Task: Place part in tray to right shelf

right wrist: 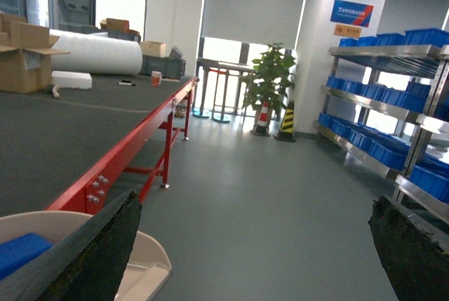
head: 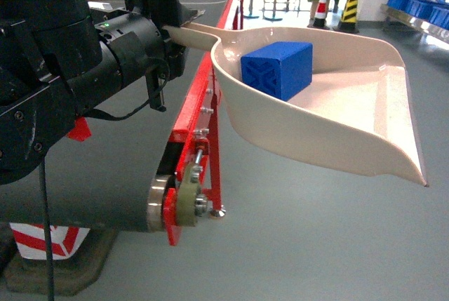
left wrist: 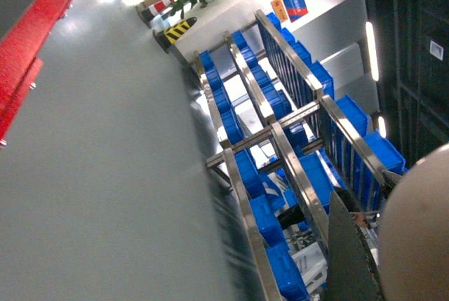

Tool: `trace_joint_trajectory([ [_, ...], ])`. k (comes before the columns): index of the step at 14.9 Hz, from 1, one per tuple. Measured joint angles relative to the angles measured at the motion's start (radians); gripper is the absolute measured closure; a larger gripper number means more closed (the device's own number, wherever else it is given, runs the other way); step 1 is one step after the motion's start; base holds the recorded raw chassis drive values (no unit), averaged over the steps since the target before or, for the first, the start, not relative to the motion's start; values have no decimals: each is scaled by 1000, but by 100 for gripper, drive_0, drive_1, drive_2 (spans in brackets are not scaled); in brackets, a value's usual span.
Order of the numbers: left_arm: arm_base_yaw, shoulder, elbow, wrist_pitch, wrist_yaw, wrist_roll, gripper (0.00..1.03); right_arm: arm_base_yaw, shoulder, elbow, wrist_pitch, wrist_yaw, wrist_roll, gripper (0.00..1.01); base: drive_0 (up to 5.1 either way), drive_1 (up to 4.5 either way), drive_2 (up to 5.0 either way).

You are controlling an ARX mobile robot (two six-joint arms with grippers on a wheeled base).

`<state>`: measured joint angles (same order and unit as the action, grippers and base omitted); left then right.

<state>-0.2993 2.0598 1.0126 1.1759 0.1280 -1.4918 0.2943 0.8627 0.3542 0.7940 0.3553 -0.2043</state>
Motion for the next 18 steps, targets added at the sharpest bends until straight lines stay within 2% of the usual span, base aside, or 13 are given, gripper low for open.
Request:
trace_joint_trajectory([
  [14, 2, 0, 0, 0, 0, 0, 91, 0, 0, 0, 3, 0, 0, 3, 496, -244, -244],
  [18, 2, 0, 0, 0, -1, 0, 91, 0, 0, 0, 6, 0, 0, 3, 487, -352, -115],
])
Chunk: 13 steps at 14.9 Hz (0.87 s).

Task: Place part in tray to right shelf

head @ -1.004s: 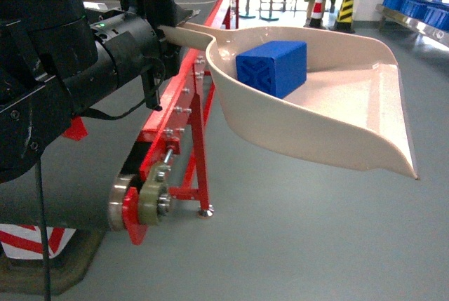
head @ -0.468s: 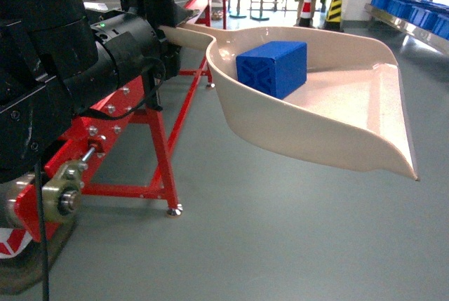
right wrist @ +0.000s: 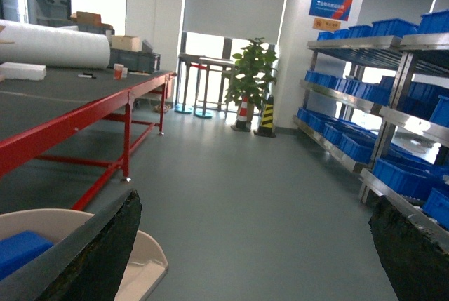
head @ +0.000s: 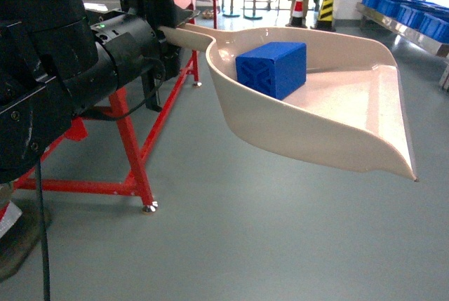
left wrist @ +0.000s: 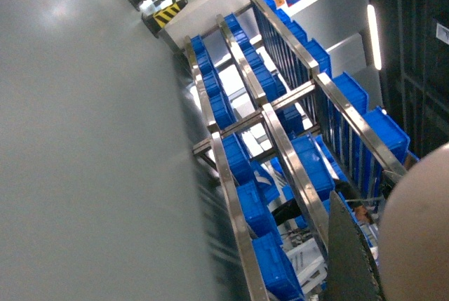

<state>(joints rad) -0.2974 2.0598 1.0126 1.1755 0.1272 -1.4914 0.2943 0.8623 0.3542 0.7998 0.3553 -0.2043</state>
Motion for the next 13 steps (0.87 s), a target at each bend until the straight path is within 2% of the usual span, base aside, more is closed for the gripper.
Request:
trace_joint_trajectory([
  [8, -2, 0, 0, -3, 0, 2, 91, 0, -2, 0, -1, 0, 0, 3, 479, -362, -108],
  [10, -20, 0, 0, -3, 13, 0, 91, 0, 0, 0, 0, 2, 0, 3, 482, -357, -106],
  [13, -1, -4, -1, 2, 2, 0, 91, 1, -2, 0, 1, 0, 0, 3, 482, -357, -106],
])
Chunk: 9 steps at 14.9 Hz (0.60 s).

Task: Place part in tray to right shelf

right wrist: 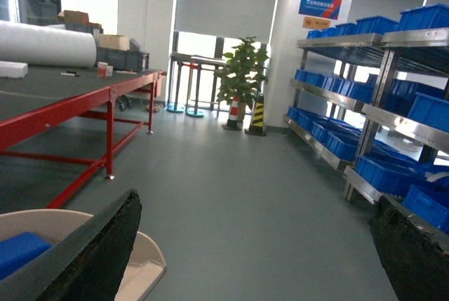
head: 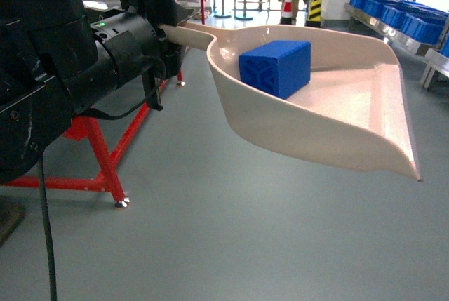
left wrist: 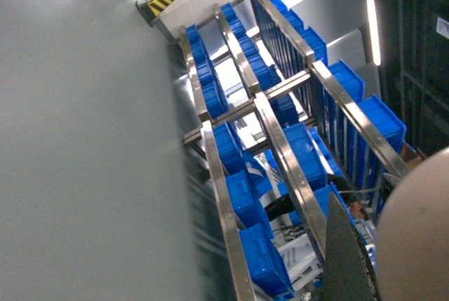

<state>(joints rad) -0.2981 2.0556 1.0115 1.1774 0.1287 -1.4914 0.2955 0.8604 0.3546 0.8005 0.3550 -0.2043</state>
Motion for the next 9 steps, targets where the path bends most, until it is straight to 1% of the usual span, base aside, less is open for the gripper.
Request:
trace_joint_trajectory([
  [2, 1, 1, 0, -1, -1, 0, 91, -1, 2, 0, -2, 0, 0, 3, 482, -357, -106],
  [9, 1, 1, 0, -9, -1, 0, 91, -1, 5, 0, -7, 0, 0, 3, -12, 421, -446],
])
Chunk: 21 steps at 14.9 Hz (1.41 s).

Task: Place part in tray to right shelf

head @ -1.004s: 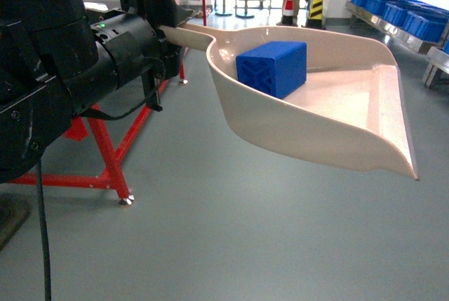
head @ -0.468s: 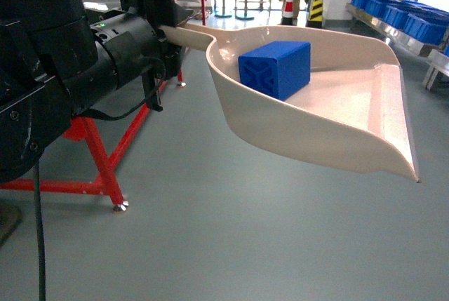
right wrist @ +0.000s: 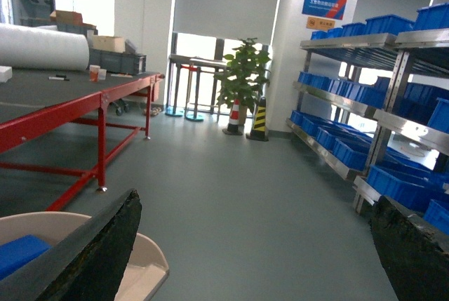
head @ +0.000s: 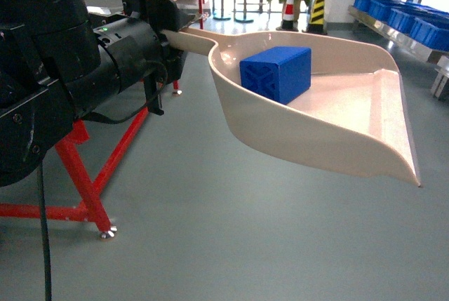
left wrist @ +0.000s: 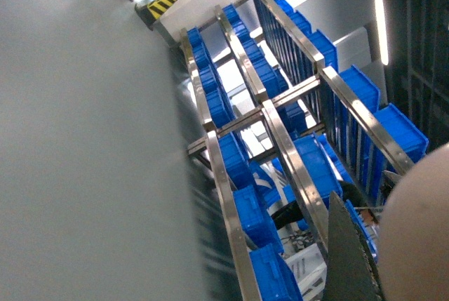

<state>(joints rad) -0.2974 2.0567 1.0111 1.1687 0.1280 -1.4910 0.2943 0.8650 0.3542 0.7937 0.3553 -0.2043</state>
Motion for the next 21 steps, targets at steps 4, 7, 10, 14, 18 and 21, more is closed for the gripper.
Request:
trace_joint_trajectory([
  [4, 0, 0, 0, 6, 0, 0, 91, 0, -2, 0, 3, 0, 0, 3, -12, 421, -446],
  [7, 0, 0, 0, 8, -1, 0, 91, -1, -2, 0, 3, 2, 0, 3, -12, 421, -446],
  [10, -1, 0, 0, 8, 0, -1, 91, 0, -2, 0, 0, 0, -1, 3, -12, 421, -446],
  [14, -1, 0, 0, 8, 0, -1, 91, 0, -3, 0, 5, 0, -3, 3, -12, 421, -446],
  [18, -1, 0, 0, 7, 0, -1, 91, 0, -3, 2, 7, 0, -3, 3, -12, 421, -446],
  [21, 0, 0, 0, 6, -1, -1, 91, 0, -2, 2, 4, 0, -3, 3, -12, 421, -446],
])
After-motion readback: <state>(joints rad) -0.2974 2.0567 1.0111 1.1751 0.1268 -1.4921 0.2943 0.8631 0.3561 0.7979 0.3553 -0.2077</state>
